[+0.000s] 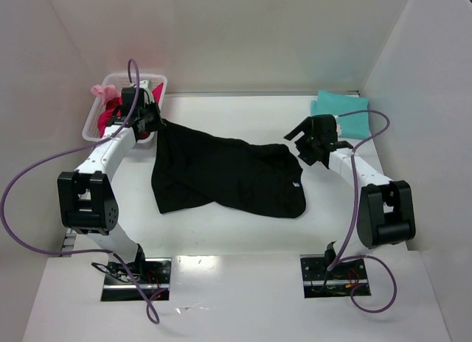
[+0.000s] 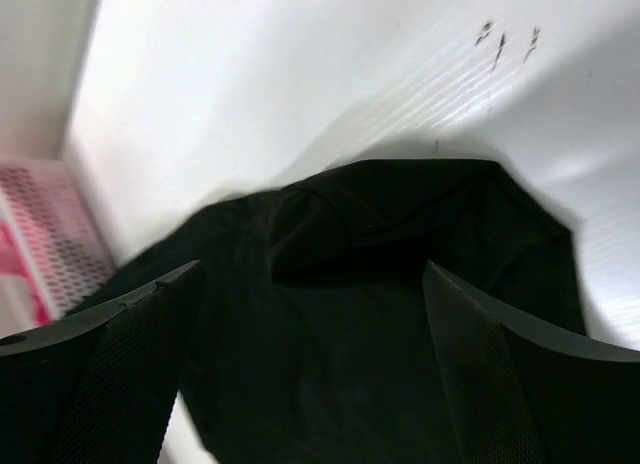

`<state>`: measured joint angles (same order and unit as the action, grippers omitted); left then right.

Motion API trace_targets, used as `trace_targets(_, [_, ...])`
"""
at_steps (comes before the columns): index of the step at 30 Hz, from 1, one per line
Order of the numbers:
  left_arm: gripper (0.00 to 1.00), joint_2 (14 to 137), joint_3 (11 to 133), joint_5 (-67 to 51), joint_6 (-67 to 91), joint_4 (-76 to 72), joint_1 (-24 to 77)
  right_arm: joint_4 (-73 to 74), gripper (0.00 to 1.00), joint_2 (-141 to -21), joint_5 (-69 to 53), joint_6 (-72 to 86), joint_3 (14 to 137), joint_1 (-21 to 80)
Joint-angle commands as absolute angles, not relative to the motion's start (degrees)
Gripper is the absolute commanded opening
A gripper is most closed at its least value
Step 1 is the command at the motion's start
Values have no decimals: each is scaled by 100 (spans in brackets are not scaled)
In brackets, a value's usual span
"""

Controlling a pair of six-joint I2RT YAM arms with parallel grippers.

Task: Fold and stack the t-shirts
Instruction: Flatten out the tshirt

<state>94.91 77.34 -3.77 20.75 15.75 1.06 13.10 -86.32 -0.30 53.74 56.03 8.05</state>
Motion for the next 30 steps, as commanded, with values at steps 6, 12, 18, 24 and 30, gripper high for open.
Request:
trace_targets(6, [0,9501,7699,-466,1863,1310,123,227,92,-8429,-835,7558,4983,422])
trace_targets(12, [0,9501,7699,-466,1863,1310,123,-202,91,-8218,-747,8340,4623,370])
trace_targets(18, [0,9501,7699,-466,1863,1310,123,-290,83,-8780,-1187,8718,4886,316])
trace_targets(24, [0,9501,7699,-466,1863,1310,123,-290,77,-8859,-1010,8921,4887,316])
trace_targets(30, [0,9501,7699,-466,1863,1310,123,-404,69,-9193,-1116,9026,4887,316])
